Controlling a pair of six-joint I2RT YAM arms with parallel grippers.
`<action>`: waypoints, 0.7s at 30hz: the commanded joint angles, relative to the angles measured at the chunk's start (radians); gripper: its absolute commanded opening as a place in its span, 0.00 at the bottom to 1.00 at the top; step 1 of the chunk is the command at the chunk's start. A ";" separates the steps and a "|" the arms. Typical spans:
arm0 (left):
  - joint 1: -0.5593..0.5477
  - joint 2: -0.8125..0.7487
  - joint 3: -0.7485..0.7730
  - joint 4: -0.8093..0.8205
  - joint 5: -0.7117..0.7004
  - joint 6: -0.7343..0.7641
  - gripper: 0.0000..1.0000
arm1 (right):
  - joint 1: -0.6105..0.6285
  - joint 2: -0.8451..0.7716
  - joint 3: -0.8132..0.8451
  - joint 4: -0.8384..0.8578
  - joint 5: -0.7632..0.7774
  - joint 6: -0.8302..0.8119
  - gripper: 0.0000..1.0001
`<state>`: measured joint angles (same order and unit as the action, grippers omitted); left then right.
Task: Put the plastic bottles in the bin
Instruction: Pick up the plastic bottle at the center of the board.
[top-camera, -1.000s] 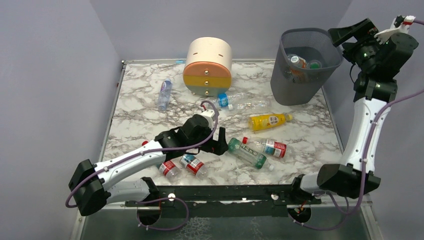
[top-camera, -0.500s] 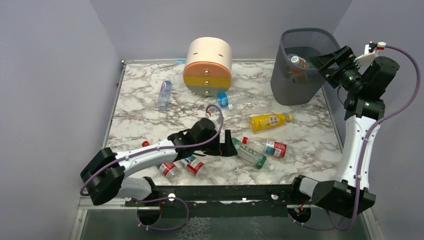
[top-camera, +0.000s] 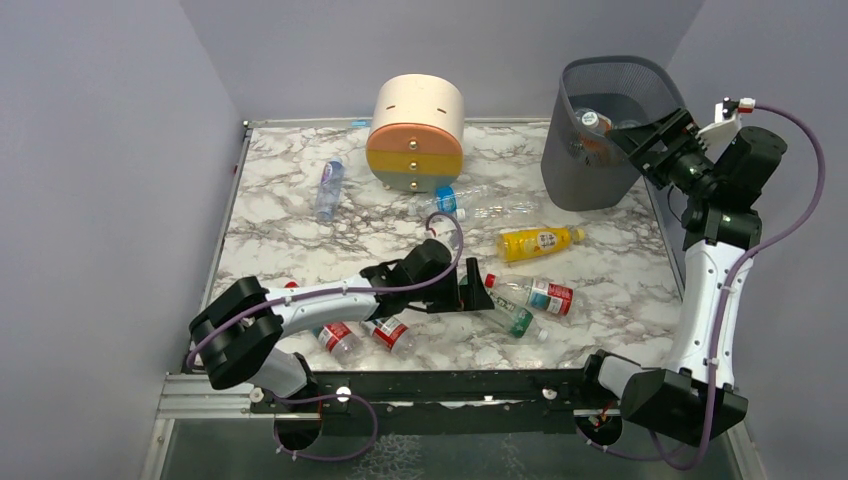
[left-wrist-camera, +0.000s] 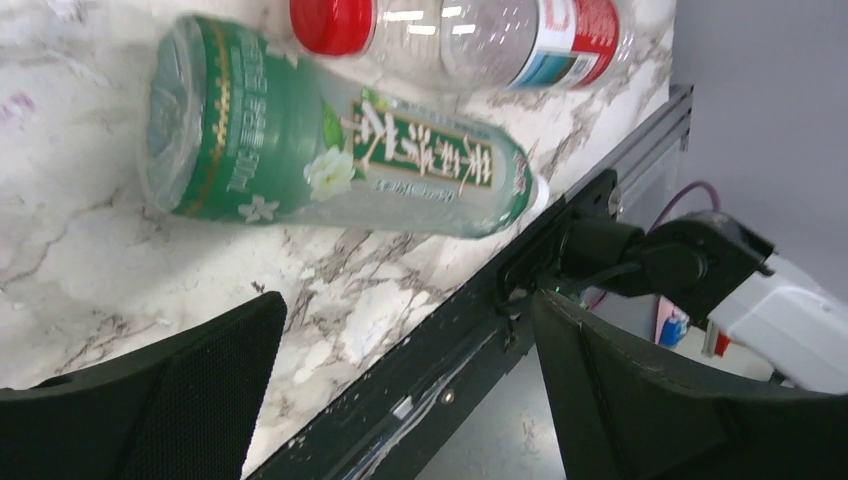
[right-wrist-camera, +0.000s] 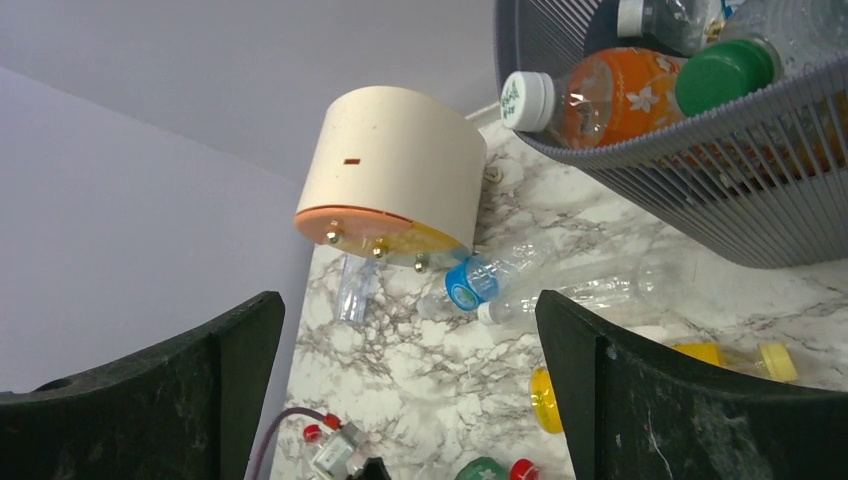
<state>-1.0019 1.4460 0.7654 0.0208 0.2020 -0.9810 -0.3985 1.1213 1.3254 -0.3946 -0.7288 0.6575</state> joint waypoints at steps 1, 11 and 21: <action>-0.003 0.017 0.084 -0.034 -0.119 0.005 0.99 | 0.012 -0.020 -0.041 0.013 -0.039 -0.042 1.00; -0.003 0.086 0.067 0.052 -0.129 -0.075 0.99 | 0.065 -0.014 -0.061 0.043 -0.043 -0.041 1.00; -0.006 0.176 0.113 0.035 -0.141 -0.072 0.99 | 0.092 -0.008 -0.102 0.057 -0.057 -0.058 1.00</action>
<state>-1.0035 1.5757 0.8352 0.0448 0.0917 -1.0573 -0.3202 1.1145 1.2430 -0.3676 -0.7540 0.6258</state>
